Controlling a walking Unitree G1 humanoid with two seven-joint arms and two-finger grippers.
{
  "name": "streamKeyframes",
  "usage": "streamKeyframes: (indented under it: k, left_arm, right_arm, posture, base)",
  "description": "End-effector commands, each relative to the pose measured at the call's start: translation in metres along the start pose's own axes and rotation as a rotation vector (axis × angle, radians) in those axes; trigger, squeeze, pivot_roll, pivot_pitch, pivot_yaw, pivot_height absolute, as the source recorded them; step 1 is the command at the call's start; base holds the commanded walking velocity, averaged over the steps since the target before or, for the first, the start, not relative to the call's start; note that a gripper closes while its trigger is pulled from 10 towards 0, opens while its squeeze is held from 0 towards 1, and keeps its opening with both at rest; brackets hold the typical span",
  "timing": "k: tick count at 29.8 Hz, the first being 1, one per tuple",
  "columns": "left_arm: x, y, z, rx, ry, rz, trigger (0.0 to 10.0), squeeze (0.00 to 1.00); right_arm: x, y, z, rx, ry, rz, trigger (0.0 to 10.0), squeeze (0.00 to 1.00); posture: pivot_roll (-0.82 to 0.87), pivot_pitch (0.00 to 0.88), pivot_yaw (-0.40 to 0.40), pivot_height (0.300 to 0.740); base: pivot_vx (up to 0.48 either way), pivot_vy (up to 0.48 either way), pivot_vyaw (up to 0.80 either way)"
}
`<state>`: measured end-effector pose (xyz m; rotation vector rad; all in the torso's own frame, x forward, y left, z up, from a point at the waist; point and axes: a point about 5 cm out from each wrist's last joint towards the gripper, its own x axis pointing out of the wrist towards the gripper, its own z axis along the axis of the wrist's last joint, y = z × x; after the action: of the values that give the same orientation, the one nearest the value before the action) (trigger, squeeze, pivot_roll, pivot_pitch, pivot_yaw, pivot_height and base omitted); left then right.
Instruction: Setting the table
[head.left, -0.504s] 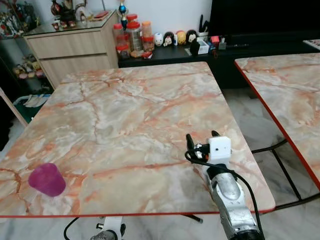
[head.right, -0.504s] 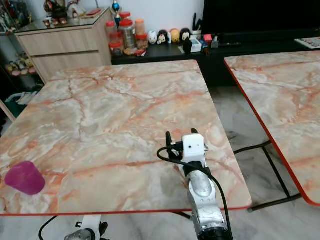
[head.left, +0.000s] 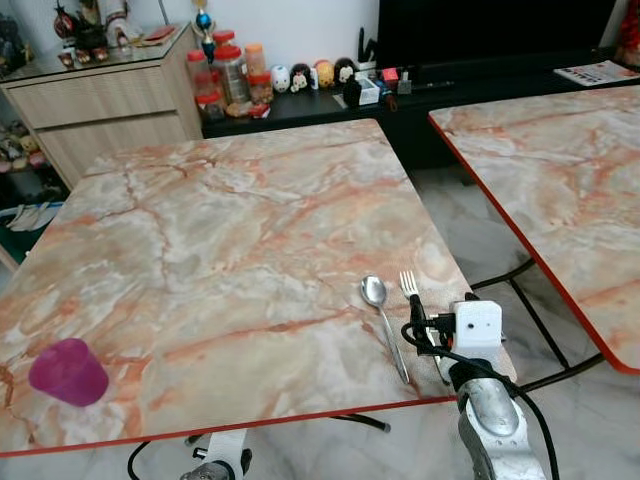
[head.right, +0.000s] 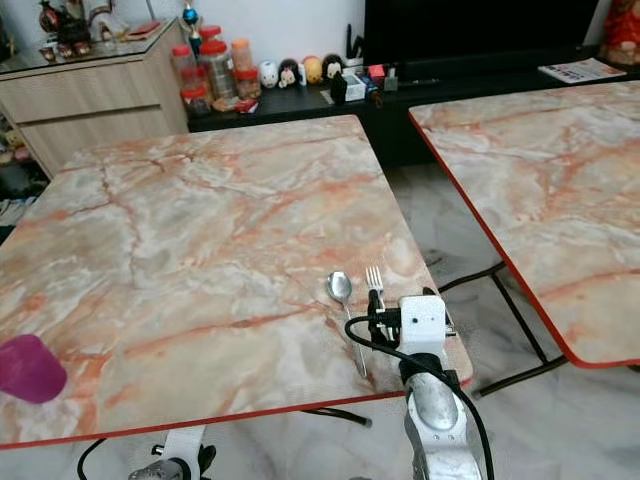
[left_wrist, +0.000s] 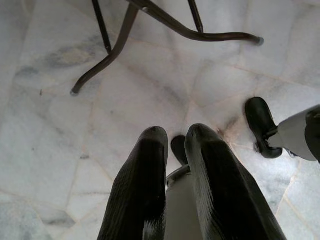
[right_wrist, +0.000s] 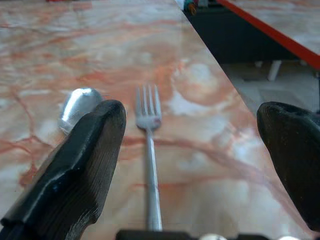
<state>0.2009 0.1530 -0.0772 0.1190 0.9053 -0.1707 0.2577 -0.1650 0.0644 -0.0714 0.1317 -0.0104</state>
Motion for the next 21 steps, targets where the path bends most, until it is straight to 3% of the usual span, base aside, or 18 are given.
streamKeyframes:
  k: [1, 12, 21]
  left_arm:
    - [-0.001, 0.005, -0.003, 0.018, 0.015, 0.007, 10.0, 0.0]
    - [-0.001, 0.005, -0.004, 0.022, 0.02, 0.01, 10.0, 0.0]
    - [-0.001, 0.004, -0.004, 0.014, 0.021, 0.013, 10.0, 0.0]
  right_arm:
    - [0.0, 0.001, -0.008, 0.025, 0.046, -0.006, 10.0, 0.0]
    - [0.021, -0.008, -0.004, 0.049, 0.081, -0.019, 10.0, 0.0]
    - [0.036, -0.001, 0.008, 0.031, 0.074, 0.033, 10.0, 0.0]
  posture:
    - [-0.27, 0.0, 0.099, 0.74]
    - [-0.26, 0.0, 0.103, 0.74]
    - [-0.25, 0.0, 0.093, 0.74]
  base:
    - [0.0, 0.0, 0.0]
    - [0.0, 0.0, 0.0]
    - [0.0, 0.0, 0.0]
